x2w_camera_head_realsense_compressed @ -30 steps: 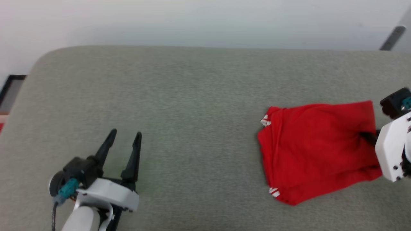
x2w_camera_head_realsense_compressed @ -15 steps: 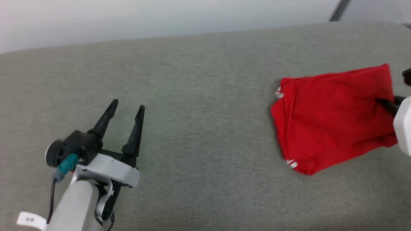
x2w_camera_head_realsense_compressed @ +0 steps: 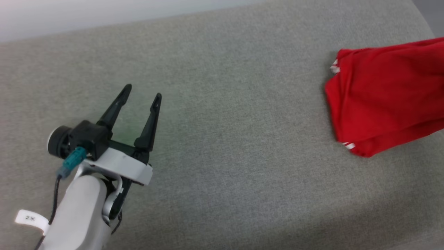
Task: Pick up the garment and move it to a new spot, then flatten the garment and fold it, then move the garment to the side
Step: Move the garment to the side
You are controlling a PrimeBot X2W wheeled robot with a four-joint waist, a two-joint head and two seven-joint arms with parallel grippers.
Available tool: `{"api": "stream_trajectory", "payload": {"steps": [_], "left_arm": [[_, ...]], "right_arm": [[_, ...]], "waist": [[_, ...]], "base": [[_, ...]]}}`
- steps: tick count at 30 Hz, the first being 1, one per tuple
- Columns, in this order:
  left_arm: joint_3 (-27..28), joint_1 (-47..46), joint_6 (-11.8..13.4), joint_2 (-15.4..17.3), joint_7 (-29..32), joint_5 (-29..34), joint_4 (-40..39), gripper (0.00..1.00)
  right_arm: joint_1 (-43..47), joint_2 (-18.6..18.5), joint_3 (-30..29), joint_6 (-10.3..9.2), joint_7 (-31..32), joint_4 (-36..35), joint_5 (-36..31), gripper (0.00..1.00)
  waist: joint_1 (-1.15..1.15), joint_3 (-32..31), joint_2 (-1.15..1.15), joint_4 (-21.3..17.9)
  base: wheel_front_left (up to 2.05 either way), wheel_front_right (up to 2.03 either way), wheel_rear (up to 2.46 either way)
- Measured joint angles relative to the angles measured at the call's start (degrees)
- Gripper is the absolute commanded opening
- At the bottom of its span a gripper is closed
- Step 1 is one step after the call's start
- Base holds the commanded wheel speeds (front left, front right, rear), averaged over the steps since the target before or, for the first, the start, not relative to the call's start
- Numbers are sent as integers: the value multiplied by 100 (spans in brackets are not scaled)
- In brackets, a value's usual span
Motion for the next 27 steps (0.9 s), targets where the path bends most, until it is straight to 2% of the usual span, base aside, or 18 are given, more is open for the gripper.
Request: {"api": "stream_trajectory", "payload": {"steps": [11, 20, 27], "left_arm": [[-169, -283, -1, 123, 16, -2, -73, 100], [-202, -399, -1, 235, 68, -20, -180, 100], [-275, -455, -1, 271, 130, -35, -231, 100]], "right_arm": [[-740, -121, 524, 0, -693, 1060, -425, 0], [-1080, 109, 691, 0, -924, 1911, -1014, 0], [-1135, 348, 532, 0, -1172, 2576, -1104, 0]], "waist": [[0, 419, 0, -165], [0, 678, 0, -276], [0, 816, 0, -289]], "base": [[0, 0, 0], [0, 0, 0], [0, 0, 0]]}}
